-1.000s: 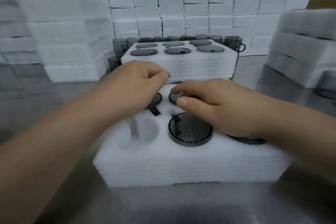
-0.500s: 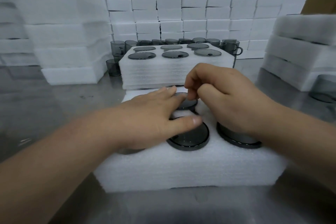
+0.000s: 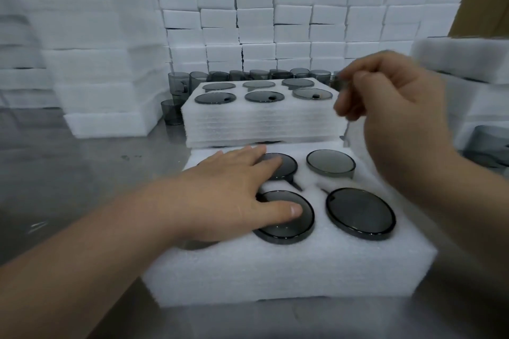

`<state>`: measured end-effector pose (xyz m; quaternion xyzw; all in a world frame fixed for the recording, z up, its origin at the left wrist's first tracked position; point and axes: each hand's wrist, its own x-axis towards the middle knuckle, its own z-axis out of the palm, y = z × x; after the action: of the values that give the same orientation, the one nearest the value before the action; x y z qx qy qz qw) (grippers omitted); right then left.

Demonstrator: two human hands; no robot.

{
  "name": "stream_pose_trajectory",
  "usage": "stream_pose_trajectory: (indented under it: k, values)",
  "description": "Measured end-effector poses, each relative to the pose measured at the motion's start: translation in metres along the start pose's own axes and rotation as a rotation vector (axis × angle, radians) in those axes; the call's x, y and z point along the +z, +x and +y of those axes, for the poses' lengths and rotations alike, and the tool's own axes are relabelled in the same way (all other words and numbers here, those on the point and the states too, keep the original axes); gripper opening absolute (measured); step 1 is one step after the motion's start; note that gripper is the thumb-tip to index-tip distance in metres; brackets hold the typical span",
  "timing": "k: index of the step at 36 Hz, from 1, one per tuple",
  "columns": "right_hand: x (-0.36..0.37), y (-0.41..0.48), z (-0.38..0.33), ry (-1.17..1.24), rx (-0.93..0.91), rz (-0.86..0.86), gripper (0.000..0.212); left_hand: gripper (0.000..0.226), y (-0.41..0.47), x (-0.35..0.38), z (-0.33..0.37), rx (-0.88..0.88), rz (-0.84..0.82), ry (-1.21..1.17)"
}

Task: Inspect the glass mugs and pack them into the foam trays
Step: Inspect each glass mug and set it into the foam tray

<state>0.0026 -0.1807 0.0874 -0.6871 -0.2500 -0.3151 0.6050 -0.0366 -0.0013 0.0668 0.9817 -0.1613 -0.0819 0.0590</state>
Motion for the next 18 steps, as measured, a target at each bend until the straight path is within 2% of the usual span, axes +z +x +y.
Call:
stream_pose_trajectory:
  k: [4, 7, 11, 15, 18]
  values:
    - [-0.012, 0.024, 0.007, 0.098, 0.096, 0.183, 0.020, 0.096, 0.000, -0.001, 0.002, -0.008, -0.008, -0.003]
    - [-0.019, 0.041, 0.024, 0.088, 0.203, 0.253, 0.022, 0.095, 0.000, -0.001, 0.003, -0.007, -0.010, 0.005]
    - [-0.024, 0.063, 0.063, -0.026, 0.345, 0.253, 0.019, 0.097, 0.000, -0.001, 0.003, -0.013, -0.008, 0.018]
    - [-0.023, 0.082, 0.104, -0.036, 0.539, 0.270, 0.018, 0.099, 0.001, 0.000, 0.001, -0.016, -0.014, 0.030]
    - [-0.018, 0.092, 0.128, -0.139, 0.575, 0.149, 0.016, 0.098, 0.001, 0.000, 0.000, -0.002, -0.017, 0.026]
